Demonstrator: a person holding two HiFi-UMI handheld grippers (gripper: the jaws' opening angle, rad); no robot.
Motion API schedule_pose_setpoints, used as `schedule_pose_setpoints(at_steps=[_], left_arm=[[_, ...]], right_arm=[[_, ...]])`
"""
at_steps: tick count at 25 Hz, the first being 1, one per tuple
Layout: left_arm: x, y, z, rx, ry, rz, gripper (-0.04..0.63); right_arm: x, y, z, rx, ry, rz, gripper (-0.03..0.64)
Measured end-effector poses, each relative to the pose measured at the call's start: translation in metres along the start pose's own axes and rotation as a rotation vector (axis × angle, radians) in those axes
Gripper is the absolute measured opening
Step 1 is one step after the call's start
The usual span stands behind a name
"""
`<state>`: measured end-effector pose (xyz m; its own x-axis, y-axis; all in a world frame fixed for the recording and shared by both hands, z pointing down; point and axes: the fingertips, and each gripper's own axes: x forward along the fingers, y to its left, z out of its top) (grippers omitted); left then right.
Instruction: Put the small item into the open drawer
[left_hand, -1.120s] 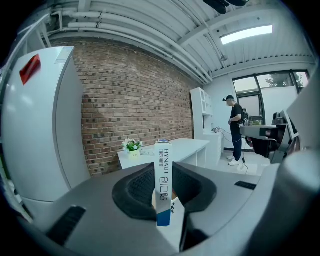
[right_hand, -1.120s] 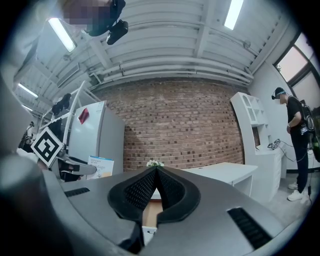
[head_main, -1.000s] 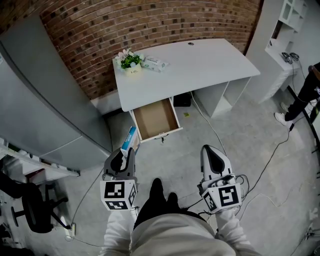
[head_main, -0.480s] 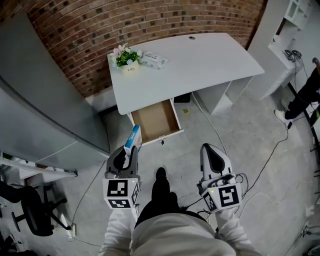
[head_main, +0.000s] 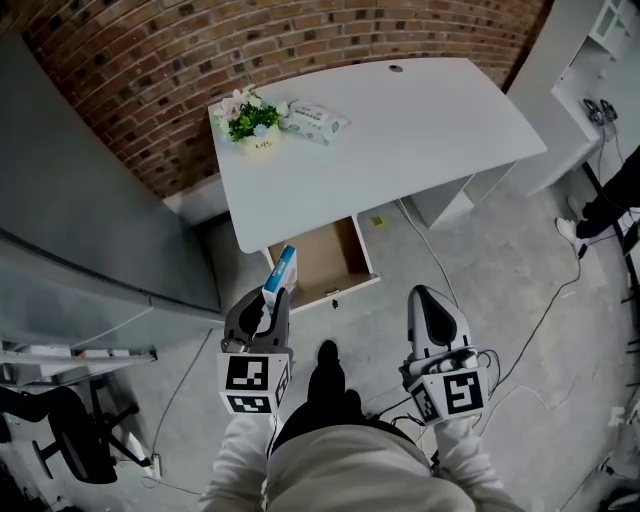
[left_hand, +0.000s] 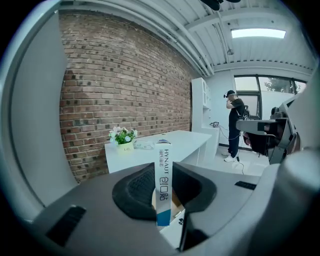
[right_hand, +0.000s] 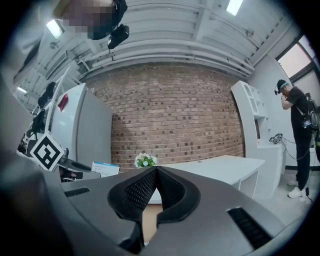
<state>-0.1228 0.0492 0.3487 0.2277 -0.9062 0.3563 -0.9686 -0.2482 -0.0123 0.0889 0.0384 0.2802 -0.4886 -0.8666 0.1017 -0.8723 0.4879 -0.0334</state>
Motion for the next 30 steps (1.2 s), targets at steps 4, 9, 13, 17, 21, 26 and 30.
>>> schedule_pose_setpoints(at_steps=[4,9,13,17,21,26,30], left_arm=[[0.030,0.007,0.004,0.009,0.010,-0.042,0.092],[0.060,0.010,0.007,0.010,0.022,-0.101,0.092],[0.075,0.009,0.005,0.017,0.036,-0.146,0.092],[0.084,0.007,0.001,0.012,0.052,-0.176,0.092],[0.093,0.004,-0.005,0.019,0.071,-0.198,0.092],[0.104,-0.011,-0.014,0.022,0.098,-0.226,0.092],[0.111,-0.025,-0.023,0.046,0.128,-0.264,0.092]], right_arm=[[0.024,-0.009,0.000,0.001,0.006,-0.028,0.026],[0.047,-0.017,0.000,0.003,0.013,-0.066,0.026],[0.056,-0.019,0.005,0.009,0.011,-0.091,0.026],[0.061,-0.022,0.006,0.011,0.013,-0.110,0.026],[0.066,-0.026,0.007,0.003,0.013,-0.122,0.026],[0.068,-0.036,0.004,-0.002,0.024,-0.136,0.026],[0.075,-0.038,0.004,0.011,0.010,-0.124,0.026]])
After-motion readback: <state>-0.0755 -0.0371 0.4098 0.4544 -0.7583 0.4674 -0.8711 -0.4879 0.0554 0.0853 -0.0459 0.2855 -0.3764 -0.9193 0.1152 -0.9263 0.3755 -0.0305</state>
